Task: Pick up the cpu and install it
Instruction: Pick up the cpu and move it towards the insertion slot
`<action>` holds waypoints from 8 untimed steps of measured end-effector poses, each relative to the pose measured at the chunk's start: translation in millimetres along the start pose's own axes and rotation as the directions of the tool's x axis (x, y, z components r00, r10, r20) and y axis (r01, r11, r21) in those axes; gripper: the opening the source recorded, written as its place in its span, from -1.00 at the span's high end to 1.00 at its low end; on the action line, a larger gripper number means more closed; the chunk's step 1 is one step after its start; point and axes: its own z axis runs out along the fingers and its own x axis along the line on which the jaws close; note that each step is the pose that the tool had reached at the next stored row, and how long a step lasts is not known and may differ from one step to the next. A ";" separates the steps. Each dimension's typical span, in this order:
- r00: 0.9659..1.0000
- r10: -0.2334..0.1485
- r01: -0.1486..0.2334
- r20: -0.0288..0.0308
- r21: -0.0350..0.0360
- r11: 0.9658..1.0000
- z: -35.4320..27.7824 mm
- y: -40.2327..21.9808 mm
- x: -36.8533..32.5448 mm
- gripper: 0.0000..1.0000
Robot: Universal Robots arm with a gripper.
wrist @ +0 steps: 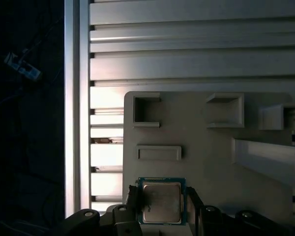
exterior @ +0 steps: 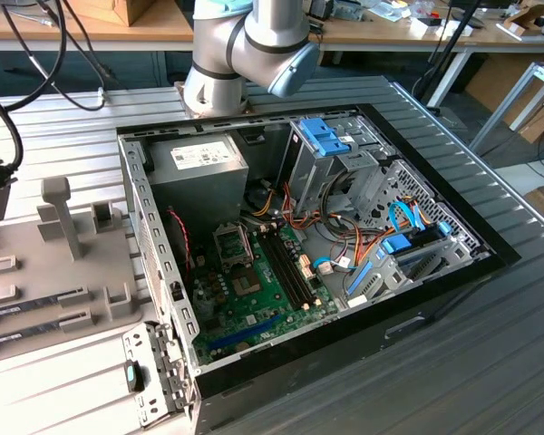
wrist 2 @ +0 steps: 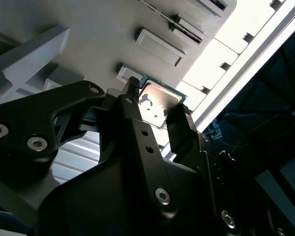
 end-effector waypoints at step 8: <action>1.000 0.000 0.000 0.000 0.000 1.000 -4.2 0.2 0.2 0.05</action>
